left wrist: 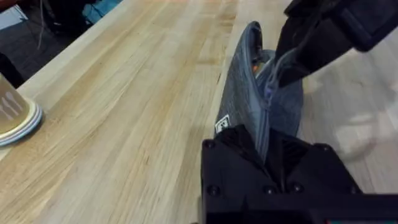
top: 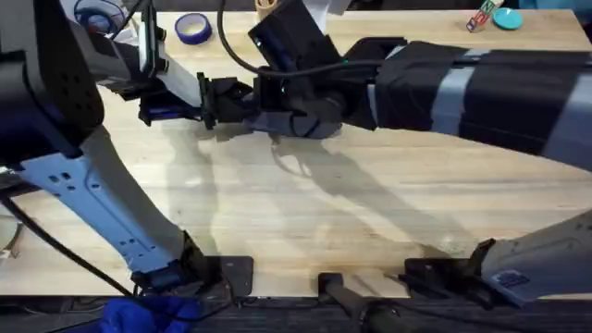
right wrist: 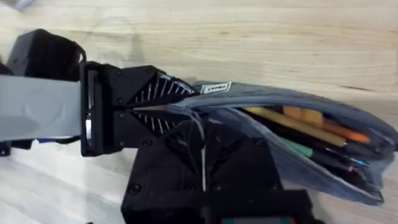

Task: Unzip the bag, pick up the pens from the table one at a time and place them inside, then zip the bag closed.

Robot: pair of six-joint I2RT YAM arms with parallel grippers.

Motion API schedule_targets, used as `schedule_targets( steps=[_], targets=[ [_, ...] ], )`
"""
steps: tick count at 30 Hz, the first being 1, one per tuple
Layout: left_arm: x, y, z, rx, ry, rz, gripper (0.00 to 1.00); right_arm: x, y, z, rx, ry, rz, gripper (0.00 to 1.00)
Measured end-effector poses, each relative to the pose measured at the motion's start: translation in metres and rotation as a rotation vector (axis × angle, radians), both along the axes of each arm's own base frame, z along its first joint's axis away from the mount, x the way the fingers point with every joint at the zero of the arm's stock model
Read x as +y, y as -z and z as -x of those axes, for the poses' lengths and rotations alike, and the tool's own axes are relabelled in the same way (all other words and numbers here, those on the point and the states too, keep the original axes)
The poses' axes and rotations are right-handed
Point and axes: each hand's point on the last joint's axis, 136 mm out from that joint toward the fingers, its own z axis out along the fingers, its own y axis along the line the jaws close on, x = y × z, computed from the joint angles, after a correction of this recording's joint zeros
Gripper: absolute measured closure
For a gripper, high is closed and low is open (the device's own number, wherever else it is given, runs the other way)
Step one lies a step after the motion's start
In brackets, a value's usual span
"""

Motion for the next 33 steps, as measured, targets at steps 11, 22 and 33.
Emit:
schedule_targets(
  steps=[11, 22, 33],
  targets=[
    [-0.003, 0.000, 0.000, 0.000, 0.007, 0.001, 0.960, -0.014, -0.002, 0.000, -0.024, 0.018, 0.070, 0.969],
    [-0.003, 0.000, 0.000, -0.001, 0.007, 0.001, 0.960, -0.042, -0.003, -0.012, -0.012, 0.080, 0.107, 0.970],
    [-0.002, 0.000, 0.000, -0.001, 0.006, 0.002, 0.960, -0.070, -0.007, -0.012, 0.012, 0.125, 0.157, 0.970]
  ],
)
